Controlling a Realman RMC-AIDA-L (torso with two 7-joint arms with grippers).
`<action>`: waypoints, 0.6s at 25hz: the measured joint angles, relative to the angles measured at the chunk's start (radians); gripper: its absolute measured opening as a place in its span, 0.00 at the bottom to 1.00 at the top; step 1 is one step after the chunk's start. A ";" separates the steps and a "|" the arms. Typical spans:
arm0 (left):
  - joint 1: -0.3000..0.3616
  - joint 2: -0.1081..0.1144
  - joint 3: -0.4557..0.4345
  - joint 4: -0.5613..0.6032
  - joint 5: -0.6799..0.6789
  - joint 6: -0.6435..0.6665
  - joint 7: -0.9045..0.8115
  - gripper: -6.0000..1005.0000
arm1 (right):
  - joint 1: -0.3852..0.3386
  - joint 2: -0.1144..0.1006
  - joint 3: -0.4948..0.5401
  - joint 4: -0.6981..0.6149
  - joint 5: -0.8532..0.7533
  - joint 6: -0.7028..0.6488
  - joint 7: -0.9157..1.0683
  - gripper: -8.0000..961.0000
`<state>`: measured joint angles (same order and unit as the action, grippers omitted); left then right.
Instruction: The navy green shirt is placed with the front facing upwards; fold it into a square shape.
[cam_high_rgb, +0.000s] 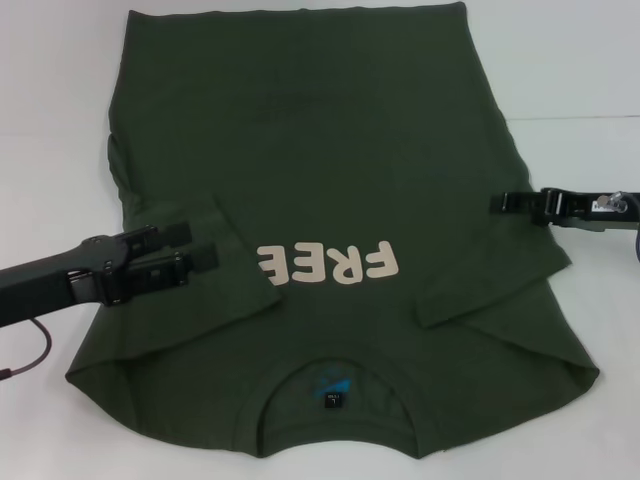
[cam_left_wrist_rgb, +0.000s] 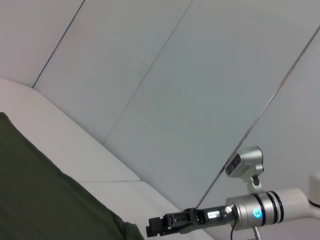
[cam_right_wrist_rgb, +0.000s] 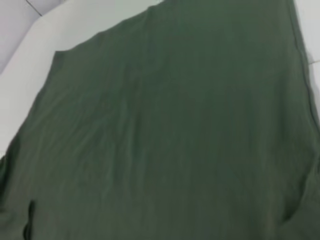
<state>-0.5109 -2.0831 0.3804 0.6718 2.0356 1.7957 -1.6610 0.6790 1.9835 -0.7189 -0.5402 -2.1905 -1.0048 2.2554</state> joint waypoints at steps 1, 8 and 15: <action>0.000 0.000 0.000 0.000 0.000 -0.001 0.001 0.93 | 0.001 -0.001 0.001 0.001 0.004 -0.003 -0.001 0.89; -0.003 0.000 0.000 -0.003 0.000 -0.004 0.011 0.93 | 0.012 0.000 0.002 0.002 0.018 -0.009 -0.006 0.89; 0.000 0.001 0.000 -0.003 0.000 0.001 0.008 0.93 | 0.003 -0.035 -0.006 0.000 -0.036 -0.004 0.051 0.89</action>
<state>-0.5109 -2.0819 0.3804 0.6684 2.0355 1.7964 -1.6530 0.6824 1.9486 -0.7250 -0.5402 -2.2262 -1.0084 2.3066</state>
